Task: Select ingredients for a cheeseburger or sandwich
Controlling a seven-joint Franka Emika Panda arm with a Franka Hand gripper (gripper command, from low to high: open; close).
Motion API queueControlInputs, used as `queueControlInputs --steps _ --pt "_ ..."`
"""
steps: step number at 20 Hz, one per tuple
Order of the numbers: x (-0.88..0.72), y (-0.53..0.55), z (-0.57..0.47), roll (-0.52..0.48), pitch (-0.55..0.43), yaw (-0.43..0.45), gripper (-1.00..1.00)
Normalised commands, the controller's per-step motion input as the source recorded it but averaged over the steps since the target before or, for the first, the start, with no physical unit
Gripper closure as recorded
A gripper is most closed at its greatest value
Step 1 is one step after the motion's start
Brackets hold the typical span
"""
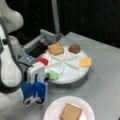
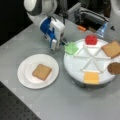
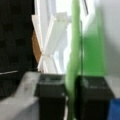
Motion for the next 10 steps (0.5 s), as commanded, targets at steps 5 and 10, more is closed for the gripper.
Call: queueControlInputs --steps 5,10 --pt "0.12 0.01 0.1 0.094 -0.062 -0.025 1.0" --pt "0.1 -0.16 0.22 0.105 -0.007 0.012 1.0"
